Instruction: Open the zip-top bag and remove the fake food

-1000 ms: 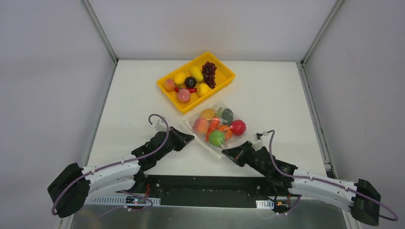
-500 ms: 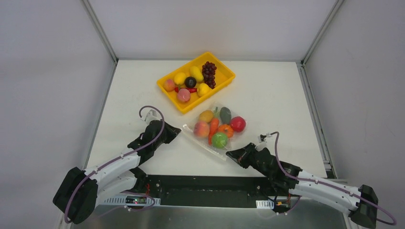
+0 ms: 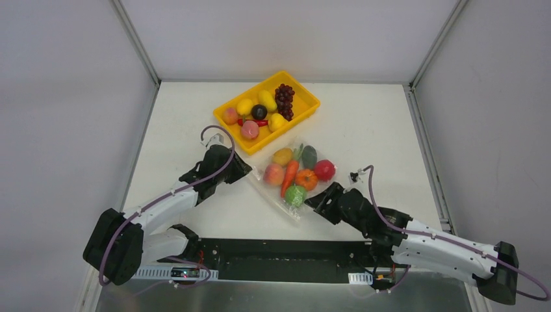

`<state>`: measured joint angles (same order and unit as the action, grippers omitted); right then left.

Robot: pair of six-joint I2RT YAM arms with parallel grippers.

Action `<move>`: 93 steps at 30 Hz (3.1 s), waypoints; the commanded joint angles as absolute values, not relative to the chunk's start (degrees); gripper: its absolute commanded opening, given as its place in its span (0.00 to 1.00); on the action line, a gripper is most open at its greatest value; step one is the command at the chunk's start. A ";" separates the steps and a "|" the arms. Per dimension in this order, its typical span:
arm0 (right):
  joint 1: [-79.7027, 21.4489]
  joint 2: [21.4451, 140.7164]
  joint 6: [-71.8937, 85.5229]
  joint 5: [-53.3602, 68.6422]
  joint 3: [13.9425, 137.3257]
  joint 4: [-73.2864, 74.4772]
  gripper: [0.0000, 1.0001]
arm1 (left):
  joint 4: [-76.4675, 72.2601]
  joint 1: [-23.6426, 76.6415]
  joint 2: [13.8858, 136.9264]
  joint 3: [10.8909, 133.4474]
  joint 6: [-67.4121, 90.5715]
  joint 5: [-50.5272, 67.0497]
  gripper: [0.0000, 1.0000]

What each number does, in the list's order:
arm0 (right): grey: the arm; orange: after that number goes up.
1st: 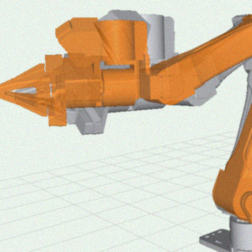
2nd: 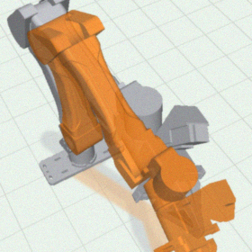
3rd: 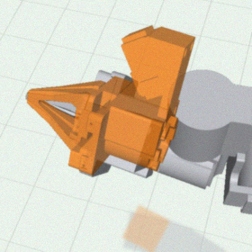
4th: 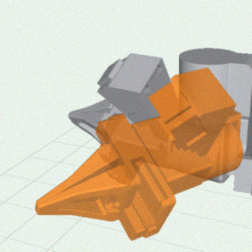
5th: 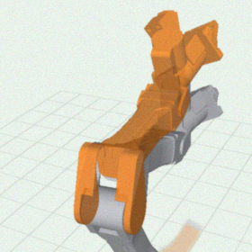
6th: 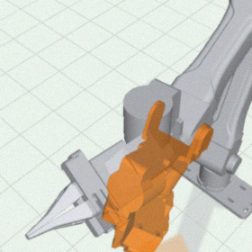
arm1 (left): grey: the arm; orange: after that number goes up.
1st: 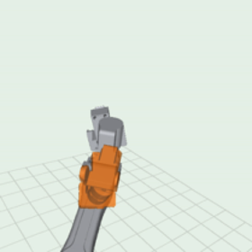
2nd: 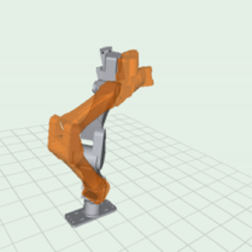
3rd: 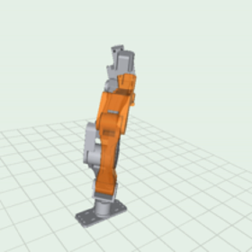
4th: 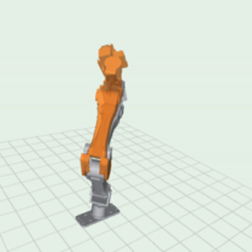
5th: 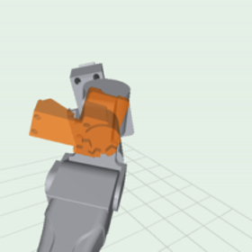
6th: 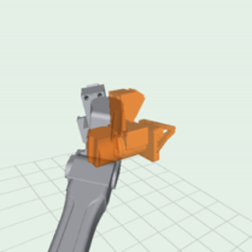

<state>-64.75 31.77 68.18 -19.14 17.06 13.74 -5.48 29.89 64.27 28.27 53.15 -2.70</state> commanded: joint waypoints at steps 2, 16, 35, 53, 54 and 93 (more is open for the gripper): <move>-64.86 39.89 56.73 -21.48 32.53 27.29 0.66 | 6.54 29.44 58.33 32.89 47.89 -3.36 0.45; -70.18 74.64 31.54 -28.68 66.17 46.94 0.90 | 42.01 29.44 28.86 44.68 33.10 -16.49 0.94; -81.12 117.05 22.26 -48.30 96.17 65.80 0.67 | 47.10 29.44 8.72 40.83 28.29 -27.90 0.99; -79.98 113.74 25.80 -53.14 99.84 65.62 0.04 | 38.61 29.46 13.53 37.83 28.53 -7.17 0.96; -79.96 112.94 25.88 -52.94 99.50 65.01 0.02 | 37.04 29.45 14.26 36.80 29.74 -4.24 0.93; -75.60 90.75 36.39 -43.35 81.13 40.12 0.00 | -14.94 50.36 52.56 22.29 57.39 0.82 0.62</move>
<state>-75.83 95.00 33.74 -44.69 82.65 44.14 -9.21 49.91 49.80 22.00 54.78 3.51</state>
